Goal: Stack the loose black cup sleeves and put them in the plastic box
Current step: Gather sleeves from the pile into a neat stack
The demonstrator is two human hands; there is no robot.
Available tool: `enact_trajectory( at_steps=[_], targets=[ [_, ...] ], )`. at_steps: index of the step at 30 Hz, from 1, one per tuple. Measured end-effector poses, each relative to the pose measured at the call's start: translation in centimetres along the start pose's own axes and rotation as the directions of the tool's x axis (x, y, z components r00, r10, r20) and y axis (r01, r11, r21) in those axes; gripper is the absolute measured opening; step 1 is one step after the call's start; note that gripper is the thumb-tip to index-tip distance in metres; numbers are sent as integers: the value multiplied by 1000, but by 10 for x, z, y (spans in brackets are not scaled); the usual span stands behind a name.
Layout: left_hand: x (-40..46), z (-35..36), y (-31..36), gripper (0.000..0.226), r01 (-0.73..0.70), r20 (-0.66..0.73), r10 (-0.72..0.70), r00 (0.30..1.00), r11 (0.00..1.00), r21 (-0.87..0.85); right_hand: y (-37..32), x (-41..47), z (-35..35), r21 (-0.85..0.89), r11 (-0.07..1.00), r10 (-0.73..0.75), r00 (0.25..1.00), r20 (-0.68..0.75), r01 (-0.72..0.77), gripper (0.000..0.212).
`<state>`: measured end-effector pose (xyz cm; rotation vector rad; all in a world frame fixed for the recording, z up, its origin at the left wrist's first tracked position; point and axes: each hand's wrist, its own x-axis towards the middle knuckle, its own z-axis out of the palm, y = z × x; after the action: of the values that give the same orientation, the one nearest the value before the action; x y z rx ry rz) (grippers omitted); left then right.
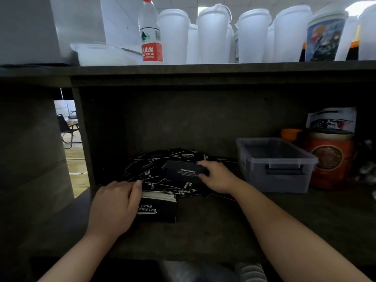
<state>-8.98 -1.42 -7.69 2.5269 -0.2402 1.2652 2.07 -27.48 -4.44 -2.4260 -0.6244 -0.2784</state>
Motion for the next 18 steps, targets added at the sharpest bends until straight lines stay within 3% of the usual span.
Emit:
enact_trajectory(
  at_steps=[3, 6, 8, 10, 12, 13, 14, 16, 17, 18],
  targets=[
    [0, -2, 0, 46, -2, 0, 2, 1000, 1000, -11, -2, 2, -3, 148, 988, -45, 999, -28, 48, 41],
    [1, -2, 1, 32, 28, -9, -29, 1000, 998, -62, -18, -1, 0, 443, 891, -40, 988, -147, 101, 29],
    [1, -2, 1, 25, 93, -3, -94, 996, 989, -112, -31, -6, 6, 508, 856, -52, 994, -97, 94, 18],
    [1, 0, -1, 33, 120, 1, -121, 993, 987, -110, -42, -14, 11, 528, 848, -74, 979, 188, -37, 13],
    [1, 0, -1, 35, 52, -3, -52, 999, 997, -52, -45, -19, 10, 538, 819, -134, 846, 516, -199, 27],
    [1, 0, -1, 43, 30, 13, -29, 999, 999, -28, -45, -20, 9, 554, 800, -170, 800, 576, -229, 32],
    [0, 0, -2, 49, 23, 23, -22, 999, 1000, -17, -44, -19, 7, 590, 775, -189, 807, 559, -226, 33],
    [1, -3, -1, 51, 22, 25, -22, 999, 1000, -13, -41, -14, 5, 675, 720, -123, 926, 356, -164, 28],
    [1, -4, 1, 49, 24, 22, -24, 999, 1000, -8, -37, -10, 5, 670, 733, -41, 976, 212, -115, 23],
    [1, -4, 1, 47, 20, 13, -20, 1000, 1000, -4, -30, -6, 4, 582, 812, 24, 998, 56, -52, 19]
  ],
)
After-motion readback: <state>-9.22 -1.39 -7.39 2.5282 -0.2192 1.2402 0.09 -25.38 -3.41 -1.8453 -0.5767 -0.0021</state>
